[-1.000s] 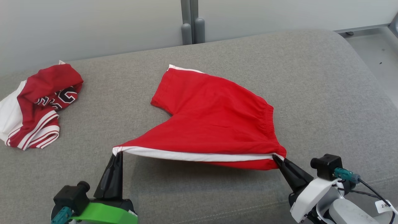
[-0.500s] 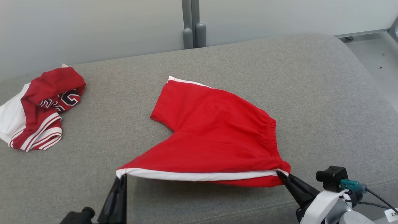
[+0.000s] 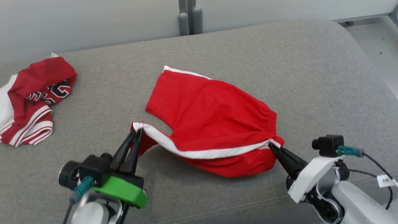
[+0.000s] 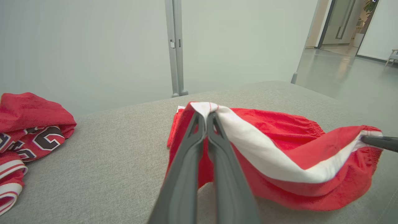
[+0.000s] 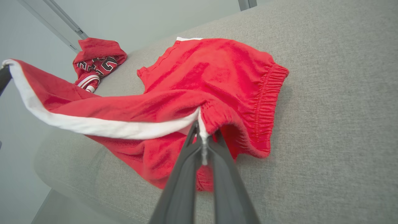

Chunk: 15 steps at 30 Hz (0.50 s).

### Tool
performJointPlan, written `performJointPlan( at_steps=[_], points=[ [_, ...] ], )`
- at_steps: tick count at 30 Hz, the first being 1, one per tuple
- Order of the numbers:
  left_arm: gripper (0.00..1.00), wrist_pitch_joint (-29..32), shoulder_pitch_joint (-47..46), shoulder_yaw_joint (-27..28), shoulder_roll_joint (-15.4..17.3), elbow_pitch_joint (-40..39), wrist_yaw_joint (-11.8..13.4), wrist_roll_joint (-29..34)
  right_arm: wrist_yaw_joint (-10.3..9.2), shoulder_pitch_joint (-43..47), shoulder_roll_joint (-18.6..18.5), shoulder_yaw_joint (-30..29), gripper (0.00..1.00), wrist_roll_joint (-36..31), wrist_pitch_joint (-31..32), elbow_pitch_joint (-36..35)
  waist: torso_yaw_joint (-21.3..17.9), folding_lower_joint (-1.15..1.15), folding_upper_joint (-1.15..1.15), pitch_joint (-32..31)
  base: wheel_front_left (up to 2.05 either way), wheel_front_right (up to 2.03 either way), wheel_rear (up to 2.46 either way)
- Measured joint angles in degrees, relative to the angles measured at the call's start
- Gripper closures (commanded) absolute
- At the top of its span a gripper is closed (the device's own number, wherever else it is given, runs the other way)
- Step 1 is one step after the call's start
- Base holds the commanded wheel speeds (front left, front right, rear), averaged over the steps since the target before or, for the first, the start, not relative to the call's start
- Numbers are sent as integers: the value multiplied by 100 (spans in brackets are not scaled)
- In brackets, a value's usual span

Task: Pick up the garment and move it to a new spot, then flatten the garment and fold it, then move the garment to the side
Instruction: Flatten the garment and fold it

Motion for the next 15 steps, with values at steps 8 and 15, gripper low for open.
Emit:
performJointPlan(
  at_steps=[8,15],
  points=[
    [100,558,-1800,125,1,894,0,144,-1,-1003,232,-301,100,557,407,443,-178,0,0,561,0,0,0],
    [100,928,-2892,135,7,1604,-27,282,-1,-1557,458,-375,100,824,601,767,-372,0,0,1083,0,0,0]
  ],
)
